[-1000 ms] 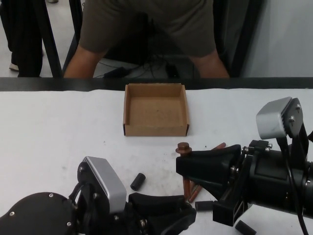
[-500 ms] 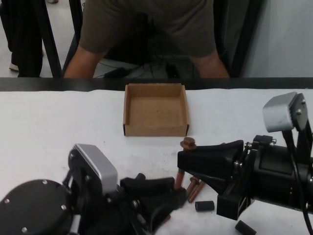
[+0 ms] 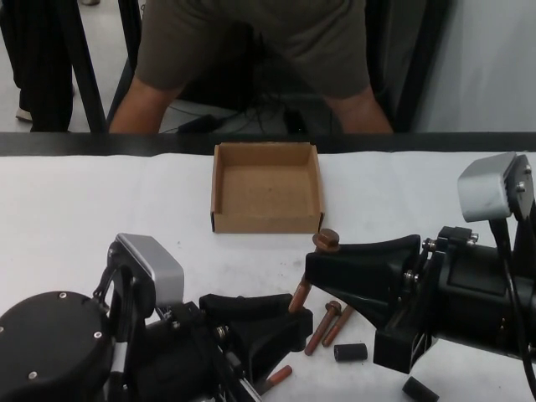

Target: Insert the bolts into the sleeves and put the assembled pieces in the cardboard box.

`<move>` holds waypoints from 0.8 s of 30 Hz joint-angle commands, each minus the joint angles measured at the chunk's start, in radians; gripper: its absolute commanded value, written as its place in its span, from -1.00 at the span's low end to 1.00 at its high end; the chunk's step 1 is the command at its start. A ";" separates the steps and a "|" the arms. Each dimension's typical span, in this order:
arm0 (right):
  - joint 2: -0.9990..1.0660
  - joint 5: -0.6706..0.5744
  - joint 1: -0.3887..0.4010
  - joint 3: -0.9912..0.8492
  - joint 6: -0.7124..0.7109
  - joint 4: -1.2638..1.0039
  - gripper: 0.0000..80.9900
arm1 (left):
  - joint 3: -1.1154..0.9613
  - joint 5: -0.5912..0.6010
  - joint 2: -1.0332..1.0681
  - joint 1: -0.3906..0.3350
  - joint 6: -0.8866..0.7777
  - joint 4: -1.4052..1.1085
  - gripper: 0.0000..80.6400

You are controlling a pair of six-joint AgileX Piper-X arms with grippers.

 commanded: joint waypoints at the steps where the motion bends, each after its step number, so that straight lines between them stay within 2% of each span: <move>1: -0.008 -0.029 0.001 -0.006 -0.014 0.012 -0.99 | -0.019 0.002 0.001 0.005 -0.001 -0.042 -0.98; 11: -0.008 -0.029 0.001 -0.008 -0.061 0.060 -0.99 | -0.019 0.029 0.001 0.005 0.066 0.011 -0.98; 18: -0.008 -0.029 0.001 -0.067 -0.132 0.265 -0.99 | -0.019 0.054 0.001 0.005 0.094 0.035 -0.98; 24: -0.008 -0.029 0.001 -0.068 -0.132 0.270 -0.99 | -0.019 0.077 0.001 0.005 0.110 0.049 -0.98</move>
